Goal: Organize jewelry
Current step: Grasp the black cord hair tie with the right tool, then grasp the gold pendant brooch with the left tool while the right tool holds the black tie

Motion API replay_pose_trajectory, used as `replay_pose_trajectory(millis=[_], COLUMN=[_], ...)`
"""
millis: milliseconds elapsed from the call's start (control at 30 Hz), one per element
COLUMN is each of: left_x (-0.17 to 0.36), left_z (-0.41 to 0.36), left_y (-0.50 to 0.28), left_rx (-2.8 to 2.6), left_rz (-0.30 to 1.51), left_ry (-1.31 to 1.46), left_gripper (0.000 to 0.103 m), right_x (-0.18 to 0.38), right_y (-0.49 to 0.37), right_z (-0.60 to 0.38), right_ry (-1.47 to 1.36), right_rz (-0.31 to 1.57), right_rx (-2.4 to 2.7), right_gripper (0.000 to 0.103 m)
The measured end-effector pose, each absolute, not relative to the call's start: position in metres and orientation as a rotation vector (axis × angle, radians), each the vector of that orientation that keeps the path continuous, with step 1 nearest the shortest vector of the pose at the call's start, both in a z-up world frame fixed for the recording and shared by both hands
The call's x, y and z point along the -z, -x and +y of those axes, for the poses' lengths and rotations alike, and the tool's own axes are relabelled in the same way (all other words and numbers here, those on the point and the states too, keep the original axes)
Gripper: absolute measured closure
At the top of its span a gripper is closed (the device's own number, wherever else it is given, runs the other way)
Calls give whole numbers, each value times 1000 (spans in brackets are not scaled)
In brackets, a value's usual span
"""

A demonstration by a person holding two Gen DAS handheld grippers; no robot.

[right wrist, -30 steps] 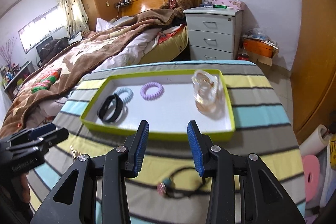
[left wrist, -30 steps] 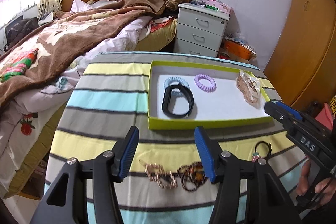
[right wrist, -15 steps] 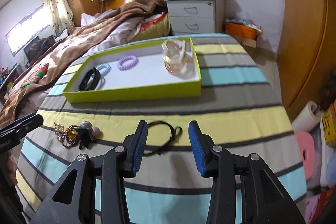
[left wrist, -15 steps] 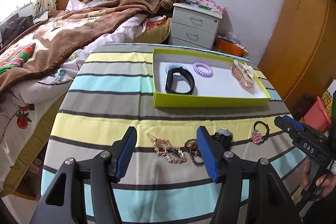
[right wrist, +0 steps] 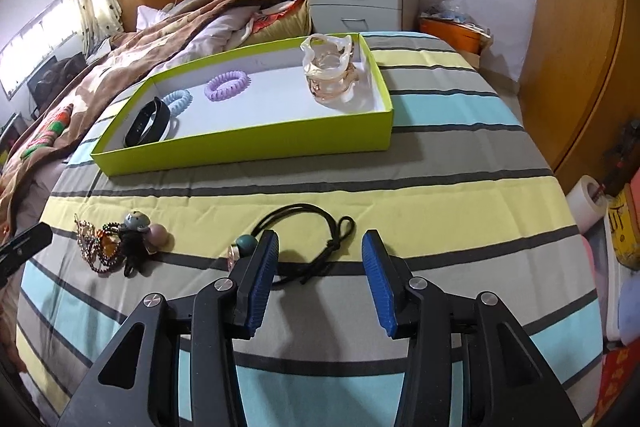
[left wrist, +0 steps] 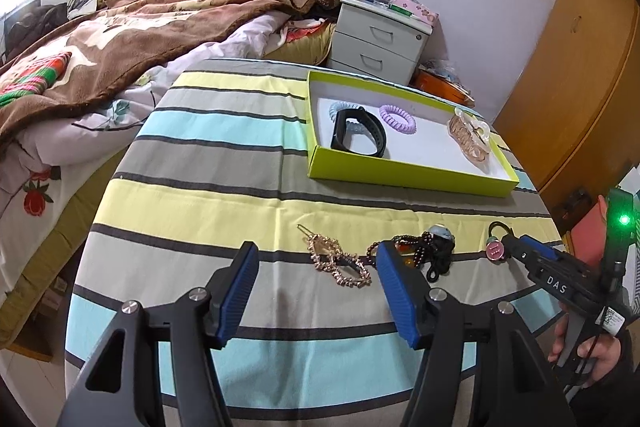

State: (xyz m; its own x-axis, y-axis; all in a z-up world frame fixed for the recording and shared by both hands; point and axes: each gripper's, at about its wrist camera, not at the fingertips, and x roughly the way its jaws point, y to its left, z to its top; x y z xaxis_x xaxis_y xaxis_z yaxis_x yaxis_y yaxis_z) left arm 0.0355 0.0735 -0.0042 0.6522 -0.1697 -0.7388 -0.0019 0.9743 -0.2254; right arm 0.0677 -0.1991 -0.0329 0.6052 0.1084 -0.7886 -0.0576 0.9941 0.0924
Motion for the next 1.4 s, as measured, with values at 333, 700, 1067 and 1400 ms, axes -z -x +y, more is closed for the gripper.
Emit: replay_pose_trajectory(millis=[333,700,1067,1400], left_x=[8,14,24,28], left_z=[81,83,72,51], left_y=[-36,-31,-40,-62], left_rx=[82,93,103,35], left_rz=[871,894,947,975], left_ry=[231,216,217,162], left_gripper=[40,40,40,40], right_x=[33,25,2,1], right_y=[-64,-56,-42,-42], right_z=[-190,-205,-228,-226], right_ry=[19,-32,-108,-126], right_rz=[918,880,802,793], right_rx=[-59,-72,-58,-90], right_gripper=[83,97,97,96])
